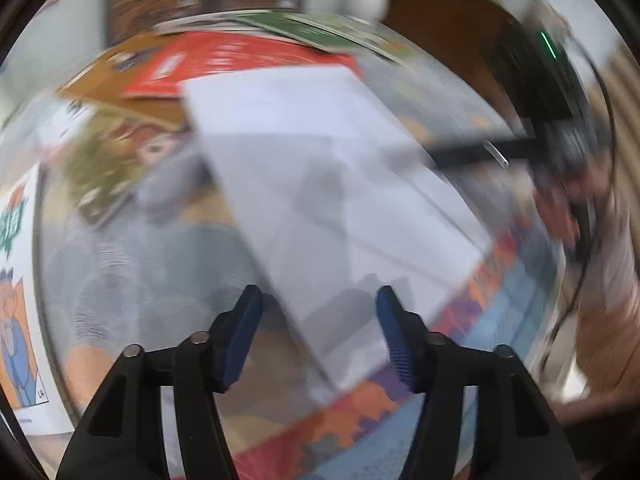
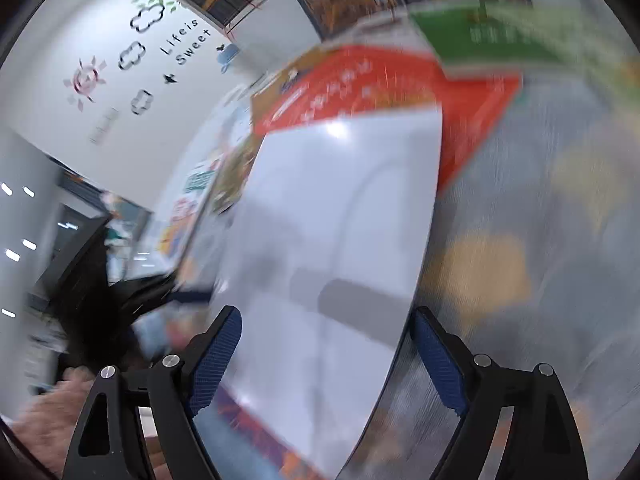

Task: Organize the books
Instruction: 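Close the left gripper on the white book edge and lift it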

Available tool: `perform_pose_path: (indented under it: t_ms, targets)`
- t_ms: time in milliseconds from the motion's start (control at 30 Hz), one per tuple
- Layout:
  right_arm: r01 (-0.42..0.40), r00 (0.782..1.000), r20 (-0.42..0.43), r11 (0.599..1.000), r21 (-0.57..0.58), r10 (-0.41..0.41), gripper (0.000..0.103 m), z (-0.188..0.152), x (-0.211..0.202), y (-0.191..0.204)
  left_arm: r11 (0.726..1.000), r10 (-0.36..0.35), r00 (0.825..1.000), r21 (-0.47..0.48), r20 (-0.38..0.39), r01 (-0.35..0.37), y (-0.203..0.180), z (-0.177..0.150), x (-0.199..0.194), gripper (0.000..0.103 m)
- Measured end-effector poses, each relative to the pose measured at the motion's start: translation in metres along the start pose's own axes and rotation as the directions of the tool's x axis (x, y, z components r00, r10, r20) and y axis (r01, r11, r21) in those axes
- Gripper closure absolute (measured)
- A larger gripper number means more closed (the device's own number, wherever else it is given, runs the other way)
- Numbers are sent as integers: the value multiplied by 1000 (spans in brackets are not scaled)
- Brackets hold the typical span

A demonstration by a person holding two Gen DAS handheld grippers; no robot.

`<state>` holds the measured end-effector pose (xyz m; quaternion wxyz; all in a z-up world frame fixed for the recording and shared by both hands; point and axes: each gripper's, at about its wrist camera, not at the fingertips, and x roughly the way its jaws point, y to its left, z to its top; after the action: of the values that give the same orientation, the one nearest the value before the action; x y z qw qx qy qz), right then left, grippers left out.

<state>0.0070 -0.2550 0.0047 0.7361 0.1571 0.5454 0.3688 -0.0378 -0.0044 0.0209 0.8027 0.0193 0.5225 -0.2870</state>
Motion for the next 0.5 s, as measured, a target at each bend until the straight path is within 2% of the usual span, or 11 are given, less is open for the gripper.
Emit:
perform_pose_path:
  t_ms: [33,67,167,233,400,467,500]
  targets:
    - [-40,999,-3,999,2,40,22,-4,-2,-3,1000,-10,1000,-29,3,10,9,4,0,63]
    - [-77,997,-8,997,5,77,25,-8,-6,-8,998,-29,1000,-47,9,30,16,8,1,64]
    - [-171,985,20,985,37,170,44,-17,-15,-30,996,-71,997,-55,11,71,23,15,6,65]
    - [-190,982,24,981,38,189,61,-16,-14,-39,995,-86,996,-55,16,87,25,22,10,65]
    - [-227,974,2,973,41,227,71,-7,-7,-46,985,-129,992,-114,15,129,34,27,15,66]
    - [-221,975,-5,975,32,221,78,-5,-3,-47,979,-152,988,-135,25,154,39,29,16,68]
    - [-207,978,-9,977,40,208,86,-2,0,-48,977,-157,987,-144,28,160,41,28,16,68]
